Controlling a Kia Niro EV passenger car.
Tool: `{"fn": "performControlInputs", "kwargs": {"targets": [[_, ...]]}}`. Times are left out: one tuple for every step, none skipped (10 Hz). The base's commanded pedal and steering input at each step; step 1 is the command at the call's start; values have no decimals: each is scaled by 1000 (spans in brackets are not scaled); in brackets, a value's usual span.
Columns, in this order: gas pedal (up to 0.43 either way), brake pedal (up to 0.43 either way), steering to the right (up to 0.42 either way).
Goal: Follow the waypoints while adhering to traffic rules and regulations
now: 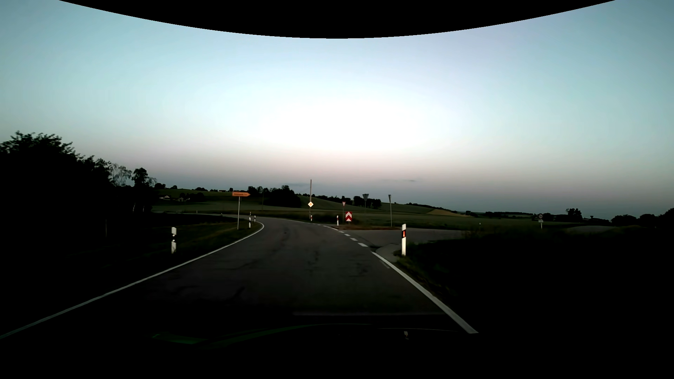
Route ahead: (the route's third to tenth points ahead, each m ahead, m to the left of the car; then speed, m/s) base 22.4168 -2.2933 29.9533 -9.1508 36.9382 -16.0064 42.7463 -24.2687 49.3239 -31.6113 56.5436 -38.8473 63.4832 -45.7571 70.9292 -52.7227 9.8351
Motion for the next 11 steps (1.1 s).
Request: {"fn": "performControlInputs", "kwargs": {"targets": [[0,244,-18],[0,250,-15],[0,256,-10],[0,262,-6],[0,262,0],[0,256,11],[0,250,32],[0,232,55],[0,220,79],[0,201,103],[0,189,125]]}}
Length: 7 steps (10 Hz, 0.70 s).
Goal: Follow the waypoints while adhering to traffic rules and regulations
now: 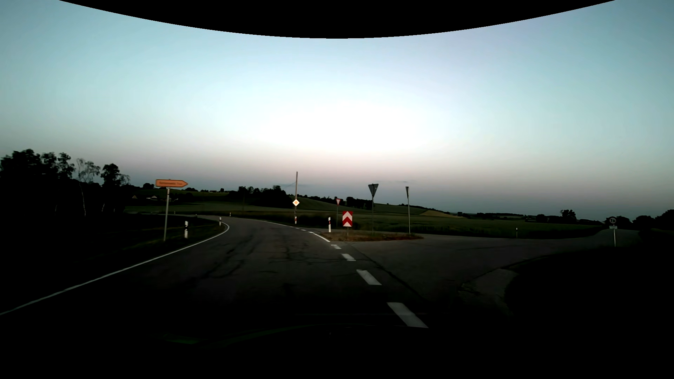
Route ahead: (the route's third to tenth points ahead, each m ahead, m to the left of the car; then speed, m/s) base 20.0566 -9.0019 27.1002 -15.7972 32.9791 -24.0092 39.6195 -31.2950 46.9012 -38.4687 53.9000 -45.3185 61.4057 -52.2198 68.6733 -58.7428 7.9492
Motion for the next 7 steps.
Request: {"fn": "performControlInputs", "kwargs": {"targets": [[0,171,139],[0,122,160],[0,0,178],[0,0,193],[0,0,213],[28,0,231],[59,0,242]]}}
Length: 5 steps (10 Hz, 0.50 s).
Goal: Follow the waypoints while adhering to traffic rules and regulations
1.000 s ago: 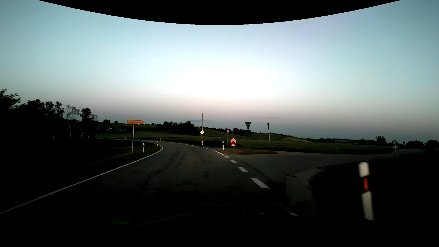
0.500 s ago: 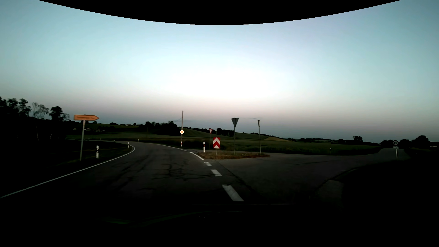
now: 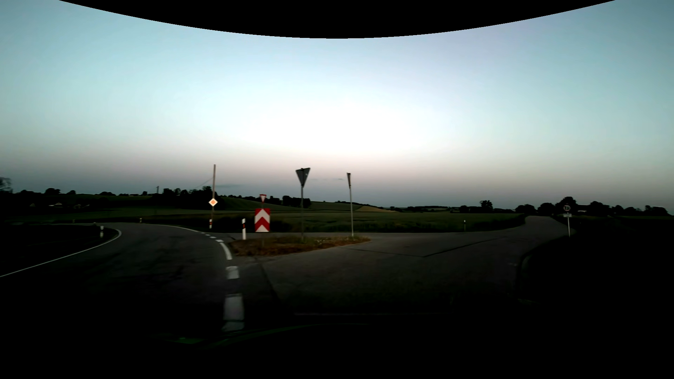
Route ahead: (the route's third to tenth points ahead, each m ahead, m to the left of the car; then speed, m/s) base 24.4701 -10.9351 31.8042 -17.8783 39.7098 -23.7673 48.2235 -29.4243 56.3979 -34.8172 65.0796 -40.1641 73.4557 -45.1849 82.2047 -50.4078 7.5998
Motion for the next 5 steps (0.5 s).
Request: {"fn": "performControlInputs", "kwargs": {"targets": [[67,0,249],[79,0,257],[87,0,258],[150,0,255],[197,0,250]]}}
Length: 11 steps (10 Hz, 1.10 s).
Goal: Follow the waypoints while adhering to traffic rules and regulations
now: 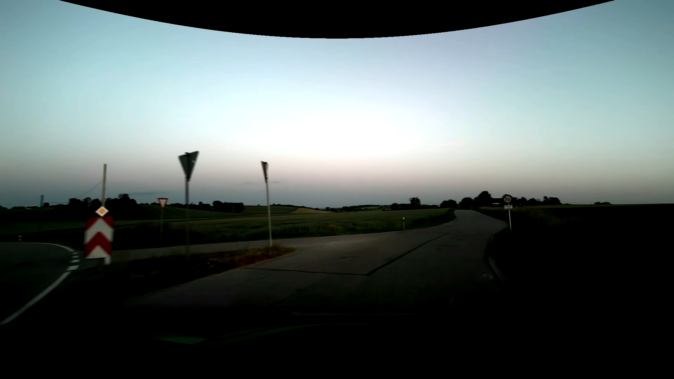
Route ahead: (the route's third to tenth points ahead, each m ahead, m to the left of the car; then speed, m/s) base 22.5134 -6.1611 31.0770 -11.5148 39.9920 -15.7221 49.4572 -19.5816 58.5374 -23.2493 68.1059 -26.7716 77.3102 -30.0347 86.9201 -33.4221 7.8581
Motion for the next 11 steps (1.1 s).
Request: {"fn": "performControlInputs", "kwargs": {"targets": [[220,0,242],[228,0,234],[280,0,224],[280,0,216],[299,0,208],[311,0,198],[311,0,178],[319,0,152],[331,0,130],[339,0,105],[358,0,89]]}}
